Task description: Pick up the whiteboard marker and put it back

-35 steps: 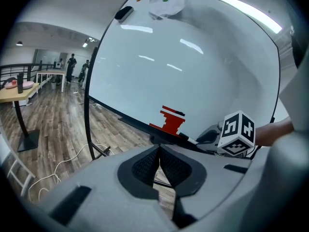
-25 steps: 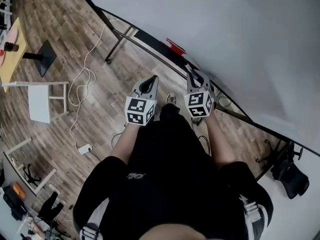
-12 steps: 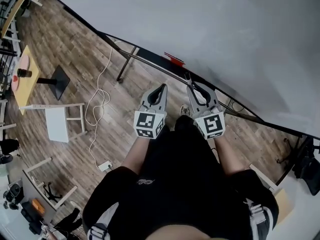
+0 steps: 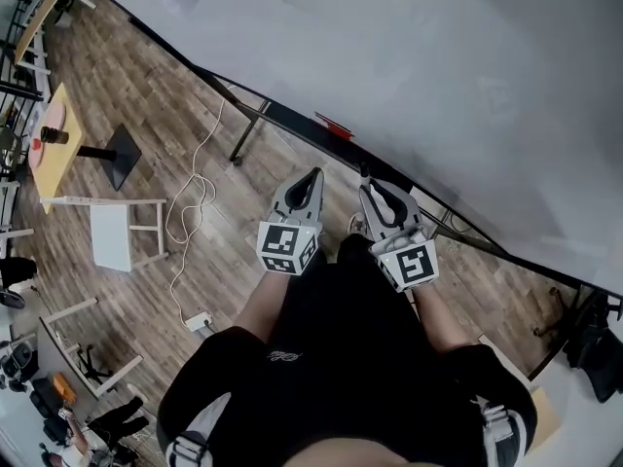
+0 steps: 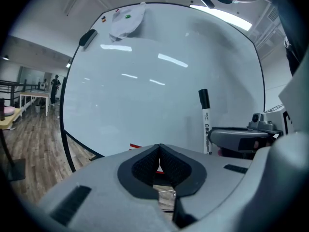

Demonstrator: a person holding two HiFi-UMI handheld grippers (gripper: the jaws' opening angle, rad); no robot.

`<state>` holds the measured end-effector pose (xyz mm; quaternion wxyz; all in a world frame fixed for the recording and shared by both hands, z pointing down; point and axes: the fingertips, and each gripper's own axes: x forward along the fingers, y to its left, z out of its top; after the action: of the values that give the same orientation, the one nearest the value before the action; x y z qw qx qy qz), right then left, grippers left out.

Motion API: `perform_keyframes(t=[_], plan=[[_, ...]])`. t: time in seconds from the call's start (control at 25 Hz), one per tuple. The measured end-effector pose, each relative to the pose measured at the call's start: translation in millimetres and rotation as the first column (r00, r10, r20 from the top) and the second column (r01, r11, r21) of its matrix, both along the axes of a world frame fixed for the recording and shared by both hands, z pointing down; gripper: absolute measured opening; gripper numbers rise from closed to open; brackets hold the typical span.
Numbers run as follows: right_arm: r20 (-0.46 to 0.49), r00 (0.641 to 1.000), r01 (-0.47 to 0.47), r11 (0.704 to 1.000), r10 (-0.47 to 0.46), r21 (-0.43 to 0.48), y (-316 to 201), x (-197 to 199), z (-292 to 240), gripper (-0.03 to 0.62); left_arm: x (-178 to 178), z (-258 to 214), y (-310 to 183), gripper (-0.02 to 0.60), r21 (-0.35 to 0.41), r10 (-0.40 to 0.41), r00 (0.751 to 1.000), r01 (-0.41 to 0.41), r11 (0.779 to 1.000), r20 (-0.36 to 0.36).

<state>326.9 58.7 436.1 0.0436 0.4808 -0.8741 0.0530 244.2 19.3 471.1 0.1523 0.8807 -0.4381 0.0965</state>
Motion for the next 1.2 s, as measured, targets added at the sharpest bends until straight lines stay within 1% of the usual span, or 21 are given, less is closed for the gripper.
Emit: perform_keyframes(t=[0.12,0.2,0.28,0.44,0.52,0.6,0.76,0.88,0.92,1.0,1.08,1.2], plan=[[-0.001,0.999,0.042,0.999,-0.042,-0.018,-5,1,2,0.055,1,-1,-2,0.008,0.005,-0.048,0.999,0.048,0.999,0.013],[-0.004,0.995,0.100,0.995,-0.100,0.026,-10,-8,-1,0.056,-4,-1,-2,0.008,0.004,-0.087,0.996,0.087,0.996,0.021],[-0.019,0.986,0.166,0.984,-0.166,0.067,-11,-20,-2,0.056,-13,0,1,0.007,0.003,-0.134,0.991,0.134,0.991,0.026],[-0.024,0.957,0.289,0.953,-0.288,0.092,-17,-55,0,0.056,-45,2,9,0.007,0.003,-0.241,0.970,0.241,0.971,0.044],[-0.023,0.944,0.329,0.940,-0.328,0.096,-15,-77,-5,0.055,-68,0,17,0.008,0.001,-0.282,0.958,0.282,0.959,0.050],[-0.037,0.929,0.369,0.925,-0.367,0.092,-9,-107,-15,0.055,-101,-12,28,0.006,0.005,-0.326,0.944,0.326,0.945,0.044],[-0.051,0.892,0.453,0.884,-0.450,0.117,-2,-171,-35,0.055,-168,-34,45,0.008,0.025,-0.427,0.904,0.426,0.904,0.025],[-0.035,0.875,0.482,0.865,-0.482,0.137,-1,-202,-23,0.055,-201,-22,55,0.008,0.035,-0.470,0.882,0.469,0.882,0.021],[-0.028,0.873,0.486,0.864,-0.487,0.132,-1,-212,-15,0.056,-213,-14,56,0.007,0.038,-0.481,0.877,0.480,0.877,0.021],[-0.010,0.875,0.482,0.871,-0.484,0.098,-5,-235,-3,0.056,-238,-6,57,0.008,0.048,-0.500,0.866,0.498,0.866,0.017],[-0.006,0.875,0.483,0.872,-0.485,0.080,-4,-261,0,0.056,-265,-6,61,0.007,0.058,-0.513,0.858,0.512,0.857,0.008],[-0.009,0.872,0.488,0.870,-0.489,0.073,6,-301,-1,0.056,-305,-11,72,0.008,0.069,-0.523,0.852,0.522,0.850,-0.008]])
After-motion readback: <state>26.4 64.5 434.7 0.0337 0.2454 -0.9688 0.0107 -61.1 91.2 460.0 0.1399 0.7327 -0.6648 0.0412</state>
